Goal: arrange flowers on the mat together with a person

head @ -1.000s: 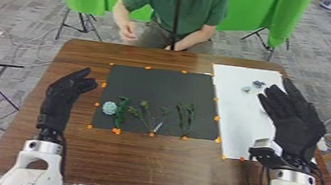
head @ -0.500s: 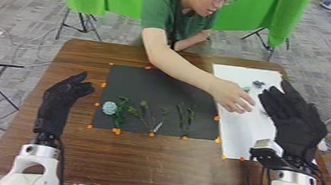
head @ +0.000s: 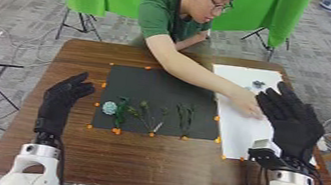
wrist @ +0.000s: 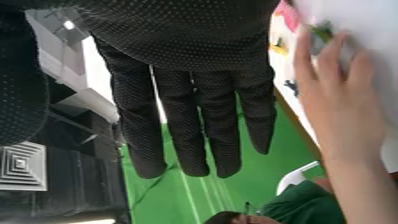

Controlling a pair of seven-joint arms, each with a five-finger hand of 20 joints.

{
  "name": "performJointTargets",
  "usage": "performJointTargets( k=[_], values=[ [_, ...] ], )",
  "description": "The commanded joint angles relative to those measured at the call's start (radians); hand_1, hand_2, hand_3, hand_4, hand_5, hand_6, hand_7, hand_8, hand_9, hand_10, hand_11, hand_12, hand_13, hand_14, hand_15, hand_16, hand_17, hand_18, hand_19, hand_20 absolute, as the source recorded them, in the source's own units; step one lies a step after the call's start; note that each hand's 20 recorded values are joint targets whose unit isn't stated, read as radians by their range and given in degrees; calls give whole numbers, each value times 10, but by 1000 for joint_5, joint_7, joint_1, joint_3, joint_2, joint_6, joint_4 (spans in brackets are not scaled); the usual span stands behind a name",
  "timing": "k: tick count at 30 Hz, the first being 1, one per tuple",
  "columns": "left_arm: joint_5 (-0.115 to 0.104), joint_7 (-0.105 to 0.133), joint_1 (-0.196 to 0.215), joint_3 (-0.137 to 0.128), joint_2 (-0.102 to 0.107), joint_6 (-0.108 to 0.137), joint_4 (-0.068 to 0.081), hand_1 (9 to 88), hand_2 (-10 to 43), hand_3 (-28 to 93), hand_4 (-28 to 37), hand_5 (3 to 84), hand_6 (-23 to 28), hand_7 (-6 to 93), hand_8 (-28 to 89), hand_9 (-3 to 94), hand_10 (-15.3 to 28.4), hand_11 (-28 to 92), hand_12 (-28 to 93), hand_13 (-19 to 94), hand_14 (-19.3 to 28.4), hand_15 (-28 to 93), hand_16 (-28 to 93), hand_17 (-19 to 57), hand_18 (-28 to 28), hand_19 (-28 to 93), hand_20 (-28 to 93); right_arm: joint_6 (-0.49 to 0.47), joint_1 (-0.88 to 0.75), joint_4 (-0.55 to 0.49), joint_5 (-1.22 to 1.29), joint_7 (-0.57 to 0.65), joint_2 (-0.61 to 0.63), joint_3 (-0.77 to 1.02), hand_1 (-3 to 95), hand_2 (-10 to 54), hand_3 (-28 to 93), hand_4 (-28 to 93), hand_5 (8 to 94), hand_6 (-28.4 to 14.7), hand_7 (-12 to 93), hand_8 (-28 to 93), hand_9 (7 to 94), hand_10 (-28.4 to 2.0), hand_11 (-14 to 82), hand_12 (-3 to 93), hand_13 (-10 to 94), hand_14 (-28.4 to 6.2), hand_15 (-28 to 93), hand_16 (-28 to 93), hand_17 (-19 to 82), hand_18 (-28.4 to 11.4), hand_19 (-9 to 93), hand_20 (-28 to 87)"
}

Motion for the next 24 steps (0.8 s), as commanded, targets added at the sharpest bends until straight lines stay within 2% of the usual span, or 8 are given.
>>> performJointTargets(
  k=[1,6,7,9,13,18,21,24],
  values=[
    [0,-9,1,4,-4,-7,4,248,-8,657,-224,461,50,133,-57,469,136,202,146,385,193,233,23,65,156,123,182,13,-13,-7,14,3,-8,6,60,51,811,-174,513,11,146,-92,534,-140,72,157,427,-132,144,202,215,-151,92,322],
    [0,-13,25,-7,-12,5,-10,248,-8,658,-223,462,50,132,-56,469,136,201,146,386,193,233,23,64,156,123,182,5,-18,-12,9,4,-12,7,61,52,812,-174,515,11,147,-92,540,-142,72,157,432,-133,145,206,216,-151,93,323],
    [-1,-15,22,-7,-10,2,-6,248,-8,657,-223,462,50,132,-56,469,136,201,146,386,193,233,22,64,156,123,182,7,-25,-15,5,-1,-15,9,61,53,812,-174,516,11,148,-92,540,-141,72,157,433,-133,145,206,216,-151,94,323],
    [-5,-15,23,-7,-13,5,-6,248,-8,657,-223,462,50,133,-56,469,136,201,145,385,193,234,23,64,156,123,182,13,-25,-15,9,0,-16,11,62,53,811,-174,516,12,149,-92,541,-141,73,157,433,-133,145,207,216,-151,93,324],
    [5,-10,16,-11,-11,-6,-5,247,-9,659,-221,463,50,133,-57,469,136,201,146,385,194,235,22,64,156,124,182,17,-25,-14,14,3,-8,9,63,54,810,-174,518,11,150,-93,542,-140,73,158,437,-132,146,210,216,-150,94,325],
    [-5,-17,27,-17,-15,7,-7,248,-11,661,-221,462,50,132,-57,469,136,201,146,385,193,237,23,64,156,123,181,6,-16,-12,7,-8,-15,6,61,54,811,-173,519,11,150,-93,545,-139,74,159,439,-132,146,212,217,-151,96,327],
    [-3,-15,13,-16,-10,0,0,249,-10,658,-222,462,50,133,-56,469,136,201,146,386,193,236,22,64,156,123,181,21,-6,-10,8,-12,-7,3,61,54,811,-173,519,11,149,-93,545,-139,74,160,439,-132,146,213,217,-150,96,327],
    [1,-15,11,-19,-12,-1,-2,249,-10,658,-221,462,50,133,-56,469,136,201,146,385,193,237,22,64,155,122,181,21,-10,-12,10,-8,1,1,61,54,812,-173,521,11,151,-92,546,-141,76,163,439,-132,147,216,216,-151,100,330]
  ],
)
